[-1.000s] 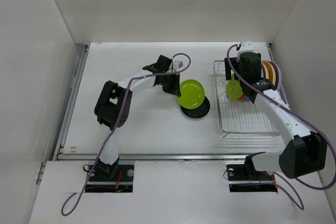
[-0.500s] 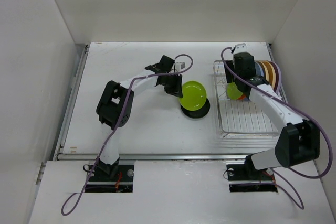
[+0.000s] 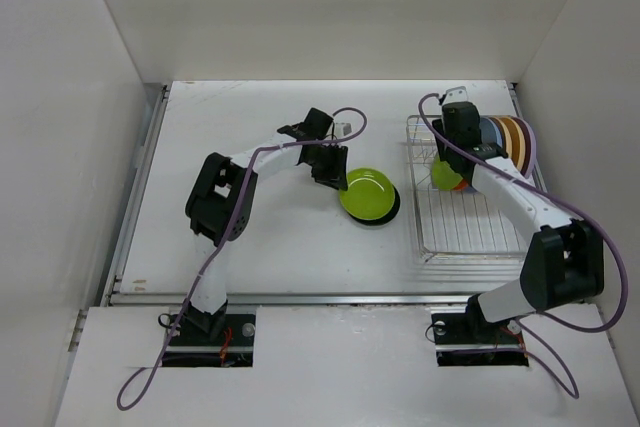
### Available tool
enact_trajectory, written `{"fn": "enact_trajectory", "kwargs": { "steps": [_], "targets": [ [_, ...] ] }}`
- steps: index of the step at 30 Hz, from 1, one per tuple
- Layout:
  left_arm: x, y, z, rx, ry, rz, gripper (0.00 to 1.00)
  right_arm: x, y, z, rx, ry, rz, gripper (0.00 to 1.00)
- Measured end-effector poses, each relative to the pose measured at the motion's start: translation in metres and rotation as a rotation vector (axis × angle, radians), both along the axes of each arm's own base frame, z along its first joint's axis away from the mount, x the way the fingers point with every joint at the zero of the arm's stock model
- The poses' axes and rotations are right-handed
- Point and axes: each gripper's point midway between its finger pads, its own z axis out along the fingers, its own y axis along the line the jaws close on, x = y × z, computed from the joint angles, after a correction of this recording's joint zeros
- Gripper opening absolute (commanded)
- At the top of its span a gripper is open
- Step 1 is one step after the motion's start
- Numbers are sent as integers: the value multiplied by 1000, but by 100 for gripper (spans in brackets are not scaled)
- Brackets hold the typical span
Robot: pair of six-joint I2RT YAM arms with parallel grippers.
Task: Unload the plates from the dish rack
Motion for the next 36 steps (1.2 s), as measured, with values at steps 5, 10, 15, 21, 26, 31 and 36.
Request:
{"fn": "enact_trajectory", "kwargs": {
  "steps": [5, 10, 15, 21, 26, 31, 36],
  "targets": [
    [0, 0, 0, 0, 0, 0, 33, 0, -6, 0, -3, 2, -15, 55],
    [0, 0, 0, 0, 0, 0, 43, 0, -10, -3, -9, 11, -26, 50],
    [0, 0, 0, -1, 0, -1, 51, -1, -14, -11, -19, 44, -33, 42],
    [0, 0, 0, -1, 0, -1, 63, -1, -15, -16, -30, 63, -35, 35],
    [0, 0, 2, -3, -3, -1, 68, 1, -18, -16, -40, 70, -42, 14],
    [1, 0, 5, -6, -10, 0, 68, 1, -23, -15, -41, 66, -59, 0],
    [1, 0, 6, -7, -12, 0, 69, 0, -26, -12, -53, 59, -72, 0]
  ]
}}
